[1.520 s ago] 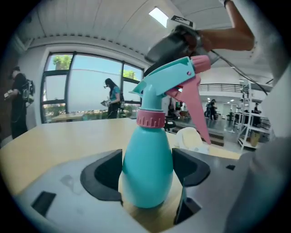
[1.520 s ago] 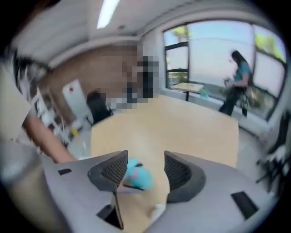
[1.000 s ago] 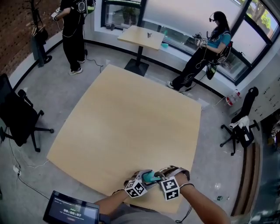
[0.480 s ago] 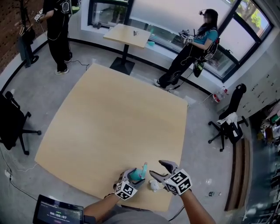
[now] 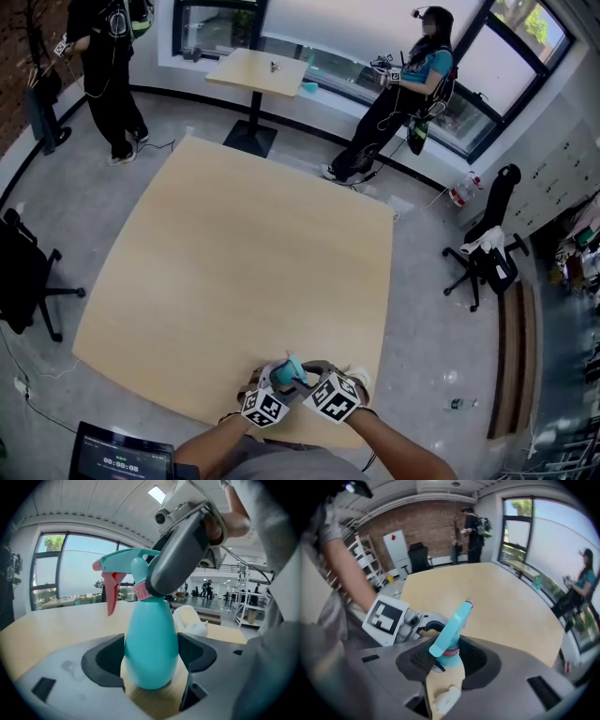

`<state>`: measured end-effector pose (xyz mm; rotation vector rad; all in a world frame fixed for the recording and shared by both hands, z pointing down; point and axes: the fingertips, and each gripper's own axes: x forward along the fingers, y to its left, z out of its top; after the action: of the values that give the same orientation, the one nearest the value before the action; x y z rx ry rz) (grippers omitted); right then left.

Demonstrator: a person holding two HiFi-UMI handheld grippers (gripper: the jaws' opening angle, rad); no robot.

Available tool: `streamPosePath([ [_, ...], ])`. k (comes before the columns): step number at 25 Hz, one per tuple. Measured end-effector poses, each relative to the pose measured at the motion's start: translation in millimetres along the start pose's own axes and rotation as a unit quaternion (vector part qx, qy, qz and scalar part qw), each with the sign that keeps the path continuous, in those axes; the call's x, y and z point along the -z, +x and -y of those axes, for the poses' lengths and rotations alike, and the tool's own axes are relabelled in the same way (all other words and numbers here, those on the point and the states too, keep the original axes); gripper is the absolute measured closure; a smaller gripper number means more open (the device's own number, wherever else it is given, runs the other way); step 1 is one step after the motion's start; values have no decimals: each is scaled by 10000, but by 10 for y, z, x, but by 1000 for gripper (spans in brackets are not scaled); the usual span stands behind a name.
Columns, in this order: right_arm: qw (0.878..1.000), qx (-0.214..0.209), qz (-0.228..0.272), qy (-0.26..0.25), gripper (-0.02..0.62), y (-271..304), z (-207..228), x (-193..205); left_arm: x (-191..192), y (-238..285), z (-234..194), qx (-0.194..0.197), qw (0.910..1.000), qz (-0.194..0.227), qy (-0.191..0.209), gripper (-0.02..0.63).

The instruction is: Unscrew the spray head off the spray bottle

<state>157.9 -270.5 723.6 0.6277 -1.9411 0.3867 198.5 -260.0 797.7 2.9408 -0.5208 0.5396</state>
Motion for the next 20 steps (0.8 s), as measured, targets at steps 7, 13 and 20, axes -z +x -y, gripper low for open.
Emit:
streamPosePath([
  [7, 8781, -1049, 165, -4665, 456, -56, -311, 101, 68, -54, 141, 1396, 9887, -162, 528, 273],
  [13, 7483, -1313, -1, -6503, 456, -138, -378, 165, 33, -66, 160, 1637, 9841, -216, 661, 272],
  [20, 8060, -1394, 74, -5752, 425, -121, -339, 240, 63, -31, 171, 1337, 9892, -246, 555, 272],
])
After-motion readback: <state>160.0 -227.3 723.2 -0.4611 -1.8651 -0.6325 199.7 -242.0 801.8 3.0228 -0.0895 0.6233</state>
